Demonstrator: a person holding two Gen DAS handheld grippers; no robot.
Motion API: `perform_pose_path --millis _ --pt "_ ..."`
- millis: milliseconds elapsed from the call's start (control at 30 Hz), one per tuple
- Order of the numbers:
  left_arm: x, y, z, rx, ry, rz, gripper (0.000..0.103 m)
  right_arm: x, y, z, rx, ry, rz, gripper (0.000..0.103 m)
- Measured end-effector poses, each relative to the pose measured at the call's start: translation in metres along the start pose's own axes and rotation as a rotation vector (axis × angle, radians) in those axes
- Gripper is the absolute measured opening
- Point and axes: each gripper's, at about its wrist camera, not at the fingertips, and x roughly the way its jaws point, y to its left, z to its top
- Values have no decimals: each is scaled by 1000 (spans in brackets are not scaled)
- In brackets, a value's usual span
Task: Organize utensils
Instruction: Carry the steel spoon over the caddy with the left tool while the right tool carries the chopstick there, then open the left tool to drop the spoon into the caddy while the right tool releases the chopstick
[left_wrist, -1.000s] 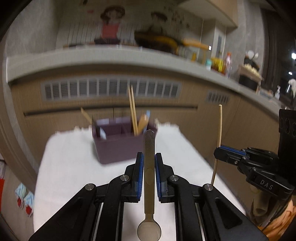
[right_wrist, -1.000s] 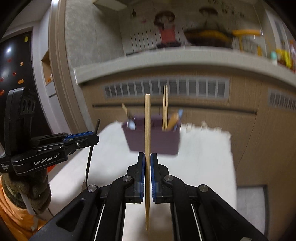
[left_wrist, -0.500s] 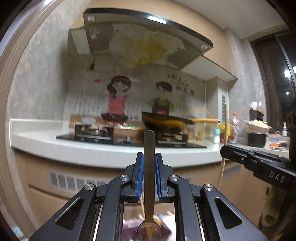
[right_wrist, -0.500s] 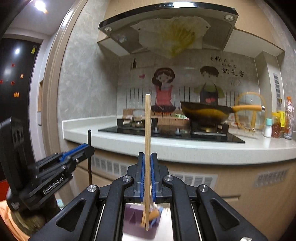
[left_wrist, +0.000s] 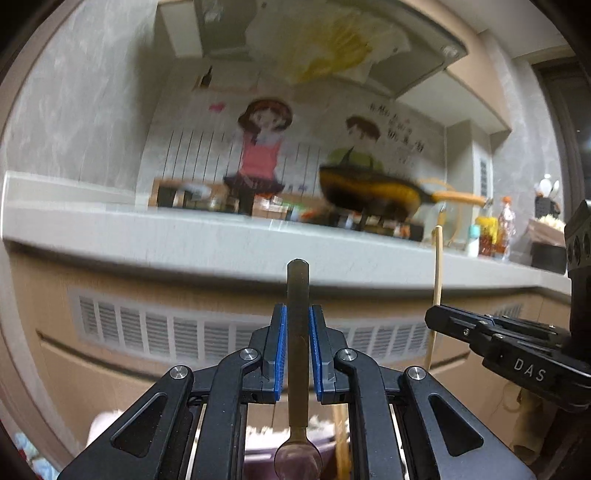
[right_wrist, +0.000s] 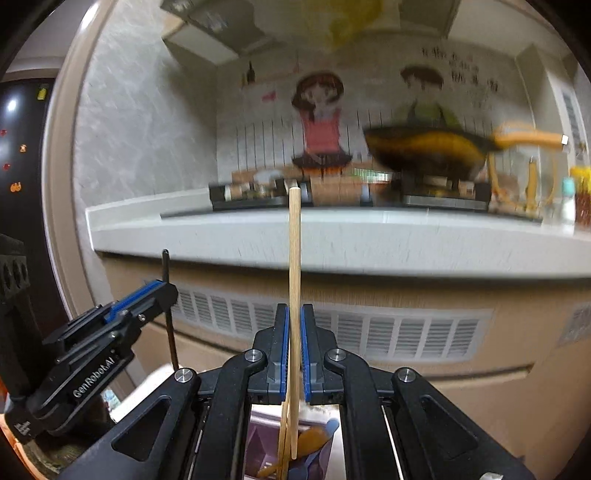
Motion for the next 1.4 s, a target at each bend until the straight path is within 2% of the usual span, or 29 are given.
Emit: perform_pose_path --millis 100,267,467,567,600,633,733,800,867,933,1000,1200,1300,1367,1400 --pt "12 7 -23 -25 61 1 12 20 -4 -18 15 53 4 6" --pt "35 18 -63 -71 191 6 13 49 -2 -63 16 189 9 6" --pt "46 20 -90 -85 300 14 15 64 0 -103 22 310 11 6" --pt "48 21 -96 -92 347 20 16 65 -1 -114 20 340 4 7" --pt "49 21 -96 -93 357 21 16 66 -1 -116 15 358 6 14" --pt "47 21 -96 -92 370 25 17 65 -3 -118 17 369 7 29" --pt "36 21 -90 -90 373 38 28 55 -9 -122 47 365 6 40" --pt "24 21 -85 -88 364 55 42 47 -9 -118 56 355 -13 44" --pt "9 18 -79 -81 352 70 51 32 -9 -115 54 332 -36 52" --pt "-8 12 -73 -61 340 86 59 16 -6 -109 51 305 -46 63" --pt "-26 5 -70 -32 331 104 72 -8 -1 -106 41 271 -57 70" --pt "-88 -14 -71 24 305 109 90 -71 14 -106 27 211 -62 85" --pt "-130 -24 -78 34 255 172 97 -104 17 -114 52 201 -59 93" --pt "-151 -30 -87 44 249 172 103 -122 20 -126 71 198 -82 96" --pt "-157 -32 -90 48 252 173 103 -128 23 -131 70 196 -101 96"
